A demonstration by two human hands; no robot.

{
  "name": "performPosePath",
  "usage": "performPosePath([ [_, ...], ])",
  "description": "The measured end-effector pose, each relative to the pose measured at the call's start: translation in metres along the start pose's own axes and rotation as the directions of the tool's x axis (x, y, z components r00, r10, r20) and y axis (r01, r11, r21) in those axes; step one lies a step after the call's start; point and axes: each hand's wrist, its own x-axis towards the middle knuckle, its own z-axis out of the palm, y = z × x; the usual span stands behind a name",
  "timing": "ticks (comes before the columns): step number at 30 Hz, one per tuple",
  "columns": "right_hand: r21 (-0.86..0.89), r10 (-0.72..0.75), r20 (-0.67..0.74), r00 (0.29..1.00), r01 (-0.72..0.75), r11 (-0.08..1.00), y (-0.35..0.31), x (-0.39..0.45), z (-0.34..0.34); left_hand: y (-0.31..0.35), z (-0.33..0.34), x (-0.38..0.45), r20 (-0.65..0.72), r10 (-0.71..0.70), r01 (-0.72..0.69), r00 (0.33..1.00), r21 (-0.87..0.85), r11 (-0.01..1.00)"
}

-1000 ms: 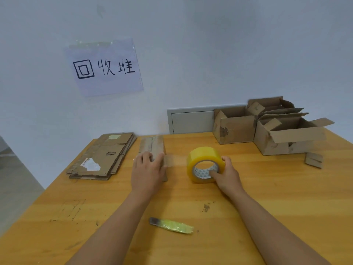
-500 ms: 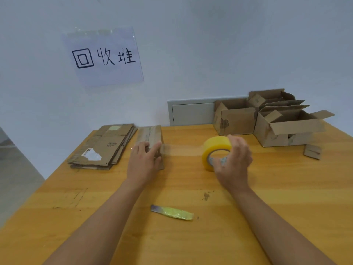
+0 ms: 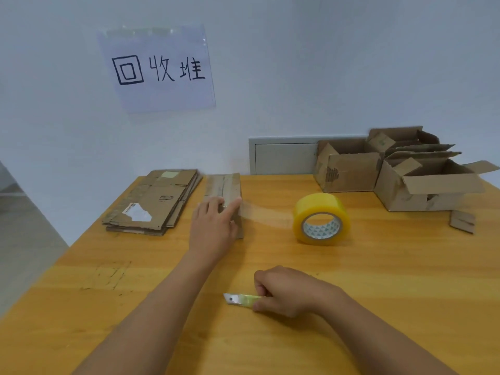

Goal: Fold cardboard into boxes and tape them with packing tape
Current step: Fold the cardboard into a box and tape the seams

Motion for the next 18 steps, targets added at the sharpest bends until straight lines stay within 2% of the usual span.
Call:
performPosePath([
  [2,0.086,-0.038,-0.021,0.999,0.039,0.995,0.009,0.001,-0.005,0.0,0.001,0.0,-0.017,-0.013,0.014,1.0,0.015,1.0],
  [3,0.183,-0.068,-0.045,0.997,0.075,0.98,0.015,0.0,-0.01,0.0,0.001,0.001,-0.024,-0.013,0.013,1.0,0.01,1.0],
  [6,0.483,-0.134,-0.224,0.965,0.23,0.845,0.029,-0.006,-0.032,-0.001,0.001,0.001,-0.046,0.004,-0.006,0.999,-0.025,1.0],
  [8,0.618,-0.046,-0.422,0.905,0.324,0.716,0.033,-0.005,-0.047,-0.002,0.002,0.001,-0.067,0.007,-0.01,0.998,-0.037,0.999],
  [10,0.729,0.143,-0.565,0.812,0.411,0.547,0.032,0.004,-0.061,-0.003,0.004,0.001,-0.075,0.008,-0.012,0.997,-0.046,0.999],
  [12,0.809,0.261,-0.58,0.772,0.506,0.299,0.03,0.017,-0.072,-0.002,0.005,0.0,-0.078,0.006,-0.01,0.997,-0.052,0.999],
  [13,0.818,0.281,-0.575,0.768,0.539,0.202,0.029,0.024,-0.076,-0.002,0.005,0.0,-0.082,0.003,-0.008,0.997,-0.056,0.998],
  [14,0.813,0.292,-0.58,0.761,0.563,0.149,0.028,0.032,-0.079,-0.002,0.005,0.001,-0.084,-0.001,-0.004,0.996,-0.063,0.998],
  [15,0.804,0.314,-0.59,0.744,0.579,0.139,0.026,0.041,-0.081,-0.002,0.005,0.001,-0.082,-0.006,0.0,0.997,-0.068,0.998],
  [18,0.78,0.403,-0.617,0.676,0.593,0.198,0.022,0.066,-0.078,-0.002,0.007,0.0,-0.081,-0.016,0.009,0.997,-0.086,0.996],
])
